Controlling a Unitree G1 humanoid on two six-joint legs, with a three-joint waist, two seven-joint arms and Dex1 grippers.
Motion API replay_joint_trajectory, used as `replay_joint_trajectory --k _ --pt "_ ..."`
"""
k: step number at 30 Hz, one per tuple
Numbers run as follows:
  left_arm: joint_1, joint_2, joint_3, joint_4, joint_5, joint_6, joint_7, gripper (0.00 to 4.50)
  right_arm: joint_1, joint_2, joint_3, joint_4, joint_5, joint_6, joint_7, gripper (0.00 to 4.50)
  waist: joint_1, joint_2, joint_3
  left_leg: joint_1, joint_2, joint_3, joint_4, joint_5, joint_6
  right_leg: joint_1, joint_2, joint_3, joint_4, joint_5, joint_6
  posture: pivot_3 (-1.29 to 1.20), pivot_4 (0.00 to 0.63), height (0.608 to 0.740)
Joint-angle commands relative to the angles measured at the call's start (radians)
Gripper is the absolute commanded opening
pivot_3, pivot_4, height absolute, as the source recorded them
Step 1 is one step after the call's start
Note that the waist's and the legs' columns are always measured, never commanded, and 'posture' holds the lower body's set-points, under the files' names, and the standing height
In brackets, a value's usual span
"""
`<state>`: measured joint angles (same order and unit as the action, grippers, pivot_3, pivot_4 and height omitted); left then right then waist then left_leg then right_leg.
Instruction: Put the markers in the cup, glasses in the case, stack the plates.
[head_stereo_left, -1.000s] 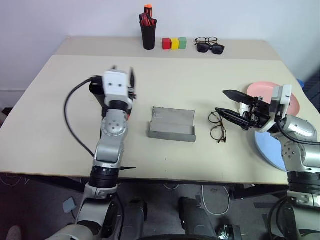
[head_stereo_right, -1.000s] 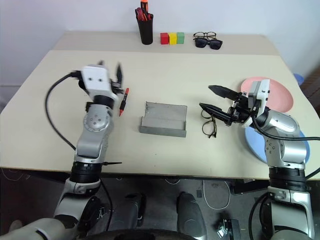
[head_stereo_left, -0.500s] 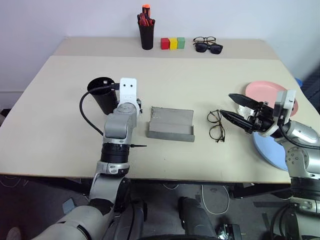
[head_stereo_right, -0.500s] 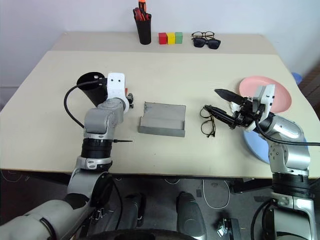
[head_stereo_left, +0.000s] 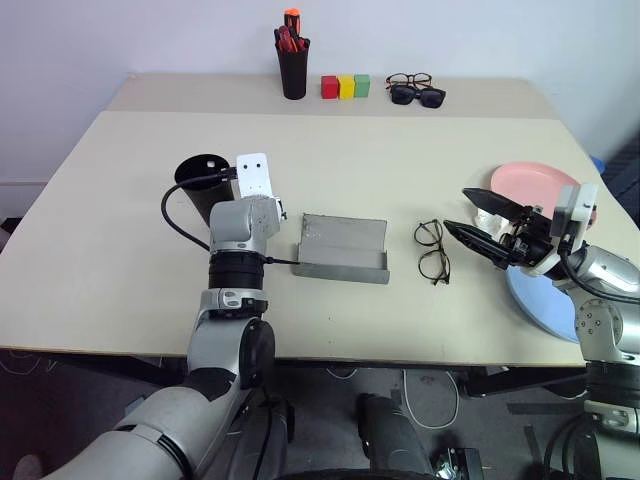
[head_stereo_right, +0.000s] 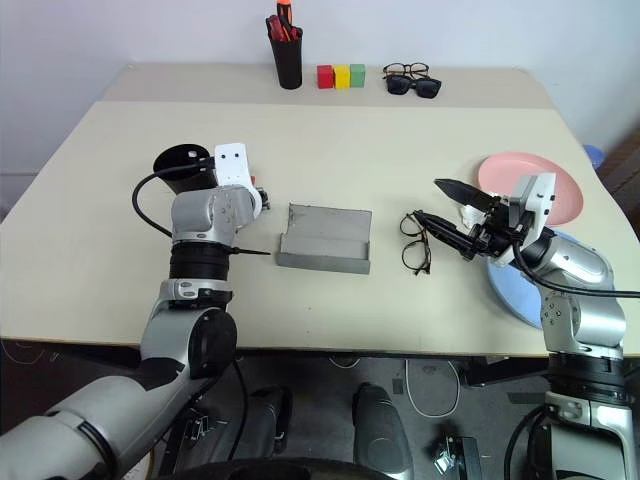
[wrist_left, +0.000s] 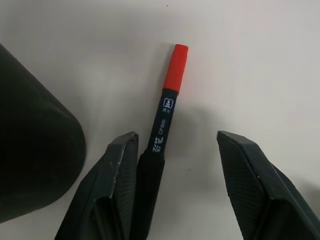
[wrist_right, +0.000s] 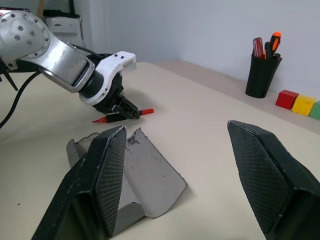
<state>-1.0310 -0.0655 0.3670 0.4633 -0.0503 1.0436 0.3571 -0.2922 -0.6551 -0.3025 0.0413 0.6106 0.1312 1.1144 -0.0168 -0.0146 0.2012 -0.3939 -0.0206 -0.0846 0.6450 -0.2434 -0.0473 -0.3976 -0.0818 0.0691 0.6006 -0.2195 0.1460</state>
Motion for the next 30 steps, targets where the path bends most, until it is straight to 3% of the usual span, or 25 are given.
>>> replay_joint_trajectory --k 1,4,6,7,28,30 --pt "-0.037 0.008 0.032 0.041 -0.03 -0.001 0.024 2.28 0.001 -0.019 -0.034 -0.042 0.011 -0.013 -0.006 3.3 -0.001 0.0 0.0 0.0 0.0 0.0 0.0 0.0 0.0 0.0 0.0 0.0 0.0 0.0 0.0 0.0 0.15 0.74" --pt "-0.046 0.007 0.049 0.065 -0.041 -0.015 0.051 1.23 0.002 -0.02 -0.035 -0.043 0.012 -0.013 -0.008 3.3 -0.002 0.0 0.0 0.0 0.0 0.0 0.0 0.0 0.0 0.0 0.0 0.0 0.0 0.0 0.0 0.0 0.15 0.74" --pt "-0.056 0.002 0.063 0.071 -0.057 -0.007 0.061 0.13 0.002 -0.021 -0.036 -0.044 0.012 -0.013 -0.01 3.3 -0.002 0.0 0.0 0.001 0.0 0.0 0.0 0.0 0.0 0.0 0.0 0.0 0.0 0.0 0.0 0.0 0.15 0.74" --pt "-0.058 0.003 0.06 0.072 -0.063 -0.006 0.054 0.06 0.003 -0.022 -0.036 -0.045 0.013 -0.013 -0.011 3.3 -0.001 0.0 0.0 0.001 0.0 0.0 0.0 0.0 0.0 0.0 0.0 0.0 0.0 0.0 0.0 0.0 0.15 0.74" --pt "0.081 0.048 -0.236 -0.321 -0.038 0.137 -0.163 0.06 -0.004 -0.03 -0.035 -0.03 0.007 -0.013 -0.015 3.3 -0.001 0.0 0.0 0.0 0.0 0.0 0.0 0.0 0.0 0.0 0.0 0.0 0.0 0.0 0.0 0.0 0.15 0.74" --pt "0.074 0.092 -0.289 -0.288 -0.02 0.158 -0.2 0.58 -0.005 -0.029 -0.035 -0.029 0.006 -0.013 -0.016 3.3 -0.003 0.0 0.0 0.0 0.0 0.0 0.0 0.0 0.0 0.0 0.0 0.0 0.0 0.0 0.0 0.0 0.15 0.74"
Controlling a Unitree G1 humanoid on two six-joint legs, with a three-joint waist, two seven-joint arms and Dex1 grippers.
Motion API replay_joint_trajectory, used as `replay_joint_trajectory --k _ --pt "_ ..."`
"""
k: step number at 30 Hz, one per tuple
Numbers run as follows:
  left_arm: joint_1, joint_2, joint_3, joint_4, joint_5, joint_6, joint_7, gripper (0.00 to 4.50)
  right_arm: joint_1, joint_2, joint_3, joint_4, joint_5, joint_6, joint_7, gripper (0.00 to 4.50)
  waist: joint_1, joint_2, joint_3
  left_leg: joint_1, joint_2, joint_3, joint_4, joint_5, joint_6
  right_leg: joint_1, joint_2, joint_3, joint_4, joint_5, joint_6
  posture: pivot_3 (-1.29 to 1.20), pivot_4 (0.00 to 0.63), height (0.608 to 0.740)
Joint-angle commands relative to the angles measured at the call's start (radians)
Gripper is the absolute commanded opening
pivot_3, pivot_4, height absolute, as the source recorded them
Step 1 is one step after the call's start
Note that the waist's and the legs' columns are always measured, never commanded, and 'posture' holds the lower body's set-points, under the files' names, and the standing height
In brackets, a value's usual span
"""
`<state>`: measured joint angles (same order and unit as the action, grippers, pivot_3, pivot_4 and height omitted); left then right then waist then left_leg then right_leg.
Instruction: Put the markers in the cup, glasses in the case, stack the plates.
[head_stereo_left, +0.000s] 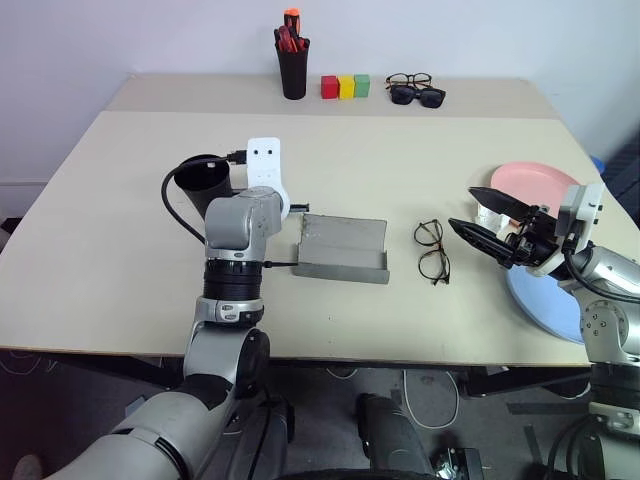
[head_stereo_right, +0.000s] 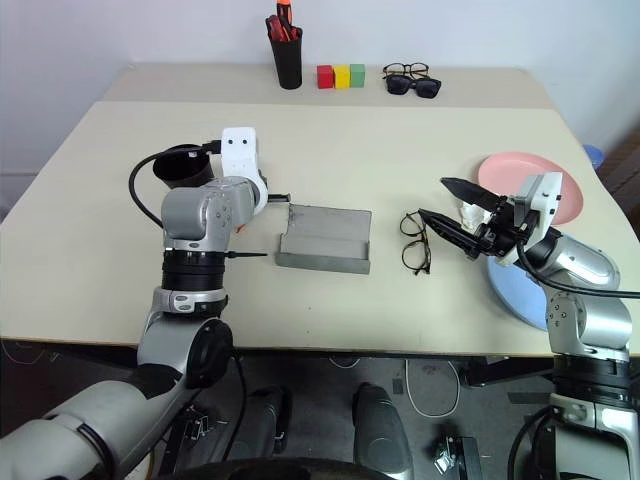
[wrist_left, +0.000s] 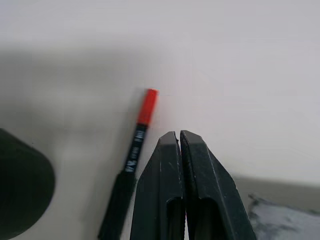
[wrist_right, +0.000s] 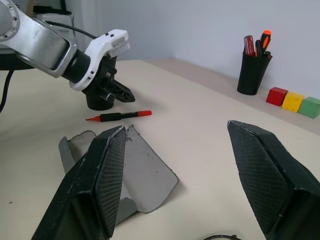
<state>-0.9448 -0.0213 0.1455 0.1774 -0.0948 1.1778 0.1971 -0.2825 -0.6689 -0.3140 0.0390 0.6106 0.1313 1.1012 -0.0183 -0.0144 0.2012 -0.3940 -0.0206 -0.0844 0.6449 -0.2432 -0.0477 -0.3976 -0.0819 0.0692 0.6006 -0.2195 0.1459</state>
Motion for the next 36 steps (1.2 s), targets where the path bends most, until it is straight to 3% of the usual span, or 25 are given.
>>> replay_joint_trajectory --k 1,6,21,24,29,30,36 --pt "-0.016 0.072 -0.093 0.017 0.034 0.026 -0.058 0.99 -0.015 -0.015 -0.023 -0.027 0.006 -0.013 -0.003 3.3 -0.002 0.0 0.0 0.0 0.0 0.0 0.0 0.0 0.0 0.0 0.0 0.0 0.0 0.0 0.0 0.0 0.15 0.74" --pt "-0.045 0.089 -0.076 0.093 0.053 0.014 -0.039 3.43 -0.007 -0.018 -0.031 -0.033 0.007 -0.013 -0.007 3.3 0.0 0.0 0.0 0.0 0.0 0.0 0.0 0.0 0.0 0.0 0.0 0.0 0.0 0.0 0.0 0.0 0.15 0.74" --pt "-0.116 0.098 0.002 0.318 0.041 -0.007 -0.037 3.43 0.033 -0.019 -0.051 -0.071 0.017 -0.006 -0.034 3.3 0.0 0.0 0.0 0.0 0.0 0.0 0.0 0.0 0.0 0.0 0.0 0.0 0.0 0.0 0.0 0.0 0.15 0.74" --pt "-0.126 0.1 0.007 0.347 0.042 -0.022 -0.038 2.7 0.037 -0.019 -0.054 -0.076 0.018 -0.005 -0.037 3.3 0.0 0.0 0.0 0.0 0.0 0.0 0.0 0.0 0.0 0.0 0.0 0.0 0.0 0.0 0.0 0.0 0.15 0.74" --pt "-0.125 0.099 -0.004 0.353 0.039 -0.033 -0.055 0.23 0.045 -0.02 -0.058 -0.084 0.02 -0.004 -0.042 3.3 0.0 0.0 0.0 0.0 0.0 0.0 0.0 0.0 0.0 0.0 0.0 0.0 0.0 0.0 0.0 0.0 0.15 0.74" --pt "-0.122 0.099 -0.011 0.346 0.04 -0.032 -0.06 0.05 0.046 -0.02 -0.058 -0.085 0.02 -0.004 -0.043 3.3 0.0 0.0 0.0 0.0 0.0 0.0 0.0 0.0 0.0 0.0 0.0 0.0 0.0 0.0 0.0 0.0 0.15 0.74" --pt "-0.075 0.097 -0.064 0.194 0.046 0.0 -0.096 0.05 0.046 -0.022 -0.057 -0.082 0.019 -0.004 -0.043 3.3 0.001 0.0 0.0 0.0 0.0 0.0 0.0 0.0 0.0 0.0 0.0 0.0 0.0 0.0 0.0 0.0 0.15 0.74"
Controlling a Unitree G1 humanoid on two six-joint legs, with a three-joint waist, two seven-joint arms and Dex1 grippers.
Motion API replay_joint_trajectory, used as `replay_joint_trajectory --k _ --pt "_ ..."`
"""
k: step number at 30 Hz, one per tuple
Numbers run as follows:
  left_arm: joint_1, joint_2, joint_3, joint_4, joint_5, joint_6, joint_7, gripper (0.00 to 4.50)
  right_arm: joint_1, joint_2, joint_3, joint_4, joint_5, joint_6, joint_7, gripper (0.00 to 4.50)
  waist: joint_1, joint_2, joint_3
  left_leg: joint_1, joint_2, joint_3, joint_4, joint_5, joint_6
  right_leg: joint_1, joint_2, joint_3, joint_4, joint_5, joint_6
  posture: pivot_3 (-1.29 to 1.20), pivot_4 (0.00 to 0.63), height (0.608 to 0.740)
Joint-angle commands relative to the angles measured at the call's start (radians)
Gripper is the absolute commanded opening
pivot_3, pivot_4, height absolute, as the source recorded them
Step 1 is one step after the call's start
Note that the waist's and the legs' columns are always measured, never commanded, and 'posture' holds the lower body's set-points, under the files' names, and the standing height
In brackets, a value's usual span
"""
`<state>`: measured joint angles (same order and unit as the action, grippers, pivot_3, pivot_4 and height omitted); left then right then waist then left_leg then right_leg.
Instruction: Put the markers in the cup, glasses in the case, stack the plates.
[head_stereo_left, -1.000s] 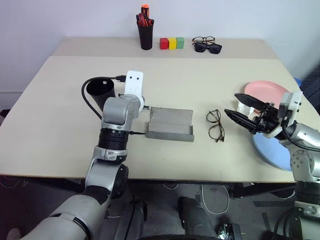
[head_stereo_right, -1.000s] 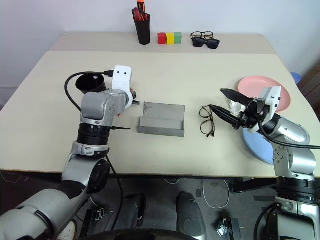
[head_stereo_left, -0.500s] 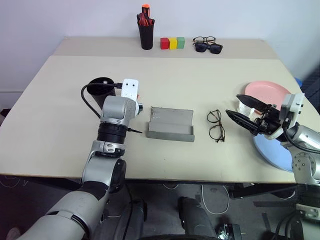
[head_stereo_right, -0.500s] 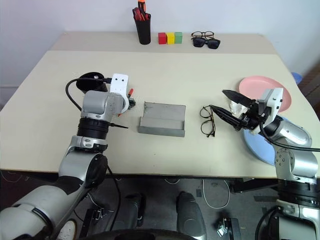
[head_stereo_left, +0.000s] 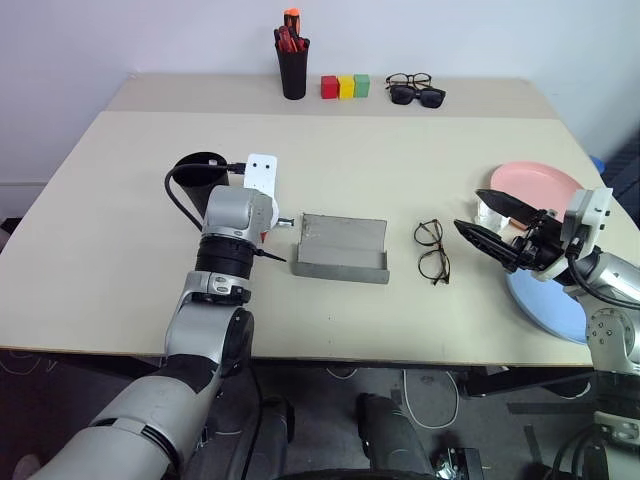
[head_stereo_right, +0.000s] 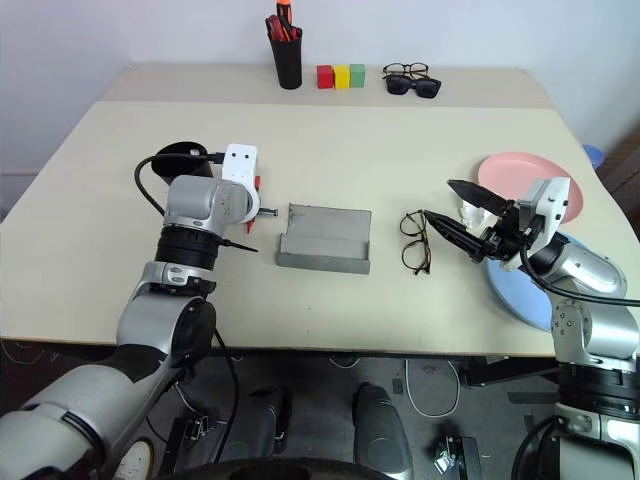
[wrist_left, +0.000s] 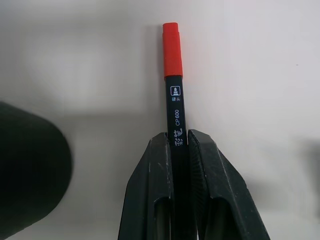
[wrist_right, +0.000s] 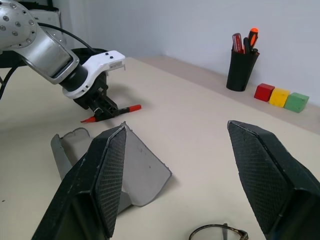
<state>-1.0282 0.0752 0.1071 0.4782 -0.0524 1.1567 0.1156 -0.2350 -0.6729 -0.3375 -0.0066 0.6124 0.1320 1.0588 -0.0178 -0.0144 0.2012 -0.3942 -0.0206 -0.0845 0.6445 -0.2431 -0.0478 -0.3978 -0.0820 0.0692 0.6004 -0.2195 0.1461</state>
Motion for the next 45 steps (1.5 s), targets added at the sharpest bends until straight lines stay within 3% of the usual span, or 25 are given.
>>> replay_joint_trajectory --k 1,5,8,9,11,13,18,21,29,44,45 --pt "0.021 0.0 -0.032 -0.145 0.001 0.03 -0.022 0.05 -0.002 -0.018 -0.033 -0.035 0.016 -0.006 0.0 3.3 0.0 0.0 0.0 0.0 0.0 0.0 0.0 0.0 0.0 0.0 0.0 0.0 0.0 0.0 0.0 0.0 0.15 0.74" --pt "0.1 0.025 -0.129 -0.387 -0.028 0.039 -0.124 0.05 -0.011 -0.02 -0.031 -0.027 0.018 -0.004 0.001 3.3 -0.001 0.0 0.0 0.0 0.0 0.0 0.0 0.0 0.0 0.0 0.0 0.0 0.0 0.0 0.0 0.0 0.15 0.74" --pt "0.183 0.059 -0.228 -0.57 -0.005 -0.077 -0.174 0.05 -0.015 -0.023 -0.027 -0.022 0.028 0.006 0.015 3.3 -0.001 0.0 0.0 0.0 0.0 0.0 0.0 0.0 0.0 0.0 0.0 0.0 0.0 0.0 0.0 0.0 0.15 0.74" --pt "0.207 0.063 -0.243 -0.605 0.012 -0.138 -0.169 0.05 -0.016 -0.024 -0.025 -0.02 0.036 0.015 0.025 3.3 0.001 0.0 0.0 0.0 0.0 0.0 0.0 0.0 0.0 0.0 0.0 0.0 0.0 0.0 0.0 0.0 0.15 0.74" --pt "0.265 0.08 -0.261 -0.65 0.078 -0.45 -0.13 0.05 -0.008 -0.026 -0.021 -0.026 0.061 0.04 0.056 3.3 0.002 0.0 0.0 0.0 0.0 0.0 0.0 0.0 0.0 0.0 0.0 0.0 0.0 0.0 -0.001 0.0 0.15 0.74" --pt "0.3 0.078 -0.241 -0.639 0.145 -0.709 -0.032 0.05 0.003 -0.028 -0.015 -0.03 0.068 0.037 0.094 3.3 0.002 0.0 0.0 0.0 0.0 0.0 0.0 0.0 -0.001 0.0 0.0 0.0 0.0 0.001 -0.001 0.0 0.15 0.74" --pt "0.325 0.068 -0.121 -0.521 0.189 -1.006 0.135 0.05 -0.019 -0.025 0.006 -0.023 0.102 0.051 0.188 3.3 0.004 0.001 0.0 0.001 0.0 0.001 0.001 0.0 -0.001 0.001 0.0 0.001 -0.002 0.001 -0.003 0.0 0.15 0.74" --pt "0.335 0.098 -0.079 -0.423 0.237 -1.098 0.204 0.05 -0.064 -0.015 0.032 -0.001 0.105 0.054 0.224 3.3 0.003 0.001 0.0 0.001 0.0 0.001 0.001 0.0 0.0 0.001 0.0 0.0 -0.002 0.001 -0.003 0.0 0.15 0.74" --pt "0.373 0.109 -0.041 -0.309 0.293 -1.241 0.308 0.05 -0.139 0.024 0.085 0.058 0.069 0.03 0.25 3.3 0.011 0.0 0.0 -0.001 0.0 0.0 0.001 0.0 0.0 0.001 0.0 0.0 -0.002 0.001 -0.002 0.0 0.15 0.74" --pt "0.423 0.084 -0.067 -0.127 0.343 -1.424 0.354 0.05 -0.136 0.023 0.085 0.064 0.064 0.021 0.247 3.3 0.006 0.0 0.0 0.0 0.0 0.0 0.001 0.0 0.0 0.0 0.0 0.0 -0.001 0.002 -0.002 0.0 0.15 0.74" --pt "0.428 0.085 -0.066 -0.12 0.346 -1.42 0.355 0.45 -0.132 0.022 0.084 0.061 0.064 0.022 0.245 3.3 0.006 0.0 0.0 0.0 0.0 0.0 0.001 0.0 0.0 0.0 0.0 0.0 -0.001 0.002 -0.002 0.0 0.15 0.74"
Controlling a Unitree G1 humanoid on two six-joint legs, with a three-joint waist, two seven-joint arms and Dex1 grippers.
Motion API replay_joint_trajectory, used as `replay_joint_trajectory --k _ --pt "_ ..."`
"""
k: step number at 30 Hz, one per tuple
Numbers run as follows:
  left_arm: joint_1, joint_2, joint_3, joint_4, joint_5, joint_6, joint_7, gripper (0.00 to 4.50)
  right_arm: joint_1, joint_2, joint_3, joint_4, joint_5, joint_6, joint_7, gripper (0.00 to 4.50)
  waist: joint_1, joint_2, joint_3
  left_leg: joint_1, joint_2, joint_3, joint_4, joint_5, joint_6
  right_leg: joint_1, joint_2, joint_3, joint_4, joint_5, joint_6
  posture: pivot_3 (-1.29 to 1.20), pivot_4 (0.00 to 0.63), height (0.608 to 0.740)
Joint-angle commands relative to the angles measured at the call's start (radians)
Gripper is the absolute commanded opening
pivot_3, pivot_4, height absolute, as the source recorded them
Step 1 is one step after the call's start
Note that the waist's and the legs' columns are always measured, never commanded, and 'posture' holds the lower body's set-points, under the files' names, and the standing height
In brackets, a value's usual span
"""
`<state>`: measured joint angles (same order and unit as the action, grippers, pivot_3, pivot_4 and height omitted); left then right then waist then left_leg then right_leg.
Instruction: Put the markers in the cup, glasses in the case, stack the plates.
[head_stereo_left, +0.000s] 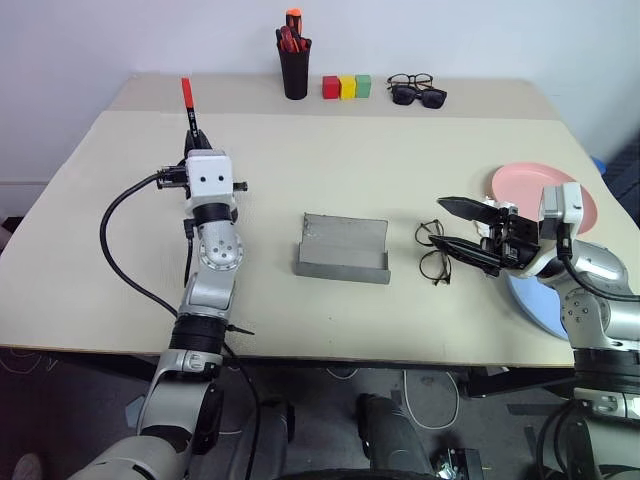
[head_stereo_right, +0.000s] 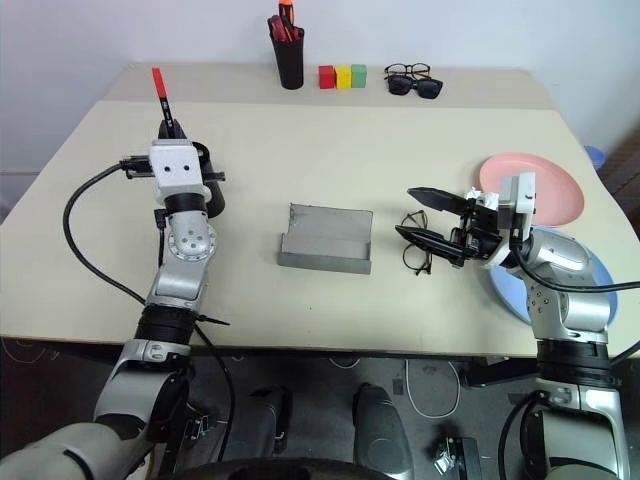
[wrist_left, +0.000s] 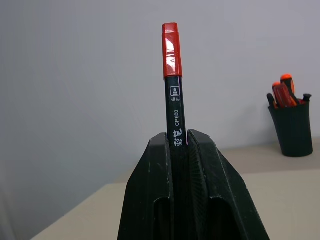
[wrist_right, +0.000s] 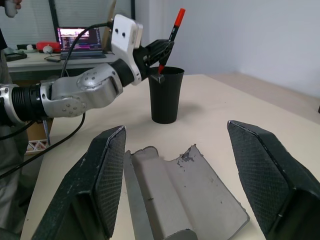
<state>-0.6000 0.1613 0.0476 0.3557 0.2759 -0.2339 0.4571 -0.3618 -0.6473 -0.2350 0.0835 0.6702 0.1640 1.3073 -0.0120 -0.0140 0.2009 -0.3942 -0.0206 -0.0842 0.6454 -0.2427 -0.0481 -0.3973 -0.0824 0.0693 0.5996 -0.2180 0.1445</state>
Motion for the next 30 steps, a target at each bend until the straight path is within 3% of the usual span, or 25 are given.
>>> replay_joint_trajectory --k 1,7,17,30 --pt "0.005 0.0 -0.006 0.008 0.02 -0.03 0.014 0.94 -0.001 -0.005 -0.02 -0.032 0.006 -0.01 -0.006 3.3 0.0 0.0 0.0 0.0 0.0 0.0 0.0 0.0 0.0 0.0 0.0 0.0 0.0 0.0 0.0 0.0 0.15 0.74" --pt "0.024 -0.005 0.002 -0.009 0.006 -0.04 -0.004 3.82 0.015 -0.012 -0.032 -0.043 0.009 -0.008 -0.017 3.3 -0.001 0.0 0.0 0.0 0.0 0.0 0.0 0.0 0.0 0.0 0.0 0.0 0.0 0.0 0.0 0.0 0.15 0.74" --pt "0.055 -0.039 -0.004 -0.147 -0.093 -0.069 -0.137 3.82 0.024 -0.023 -0.045 -0.041 0.006 -0.005 -0.035 3.3 -0.001 0.0 0.0 0.0 0.0 0.0 0.0 0.0 0.0 0.0 0.0 0.0 0.0 0.0 0.0 0.0 0.15 0.74" --pt "0.088 -0.048 -0.024 -0.19 -0.088 -0.075 -0.222 3.82 0.045 -0.024 -0.046 -0.053 -0.001 -0.008 -0.072 3.3 -0.001 0.0 0.0 0.0 0.0 0.0 0.0 0.0 0.0 0.0 0.0 0.0 0.0 0.0 0.0 0.0 0.15 0.74"
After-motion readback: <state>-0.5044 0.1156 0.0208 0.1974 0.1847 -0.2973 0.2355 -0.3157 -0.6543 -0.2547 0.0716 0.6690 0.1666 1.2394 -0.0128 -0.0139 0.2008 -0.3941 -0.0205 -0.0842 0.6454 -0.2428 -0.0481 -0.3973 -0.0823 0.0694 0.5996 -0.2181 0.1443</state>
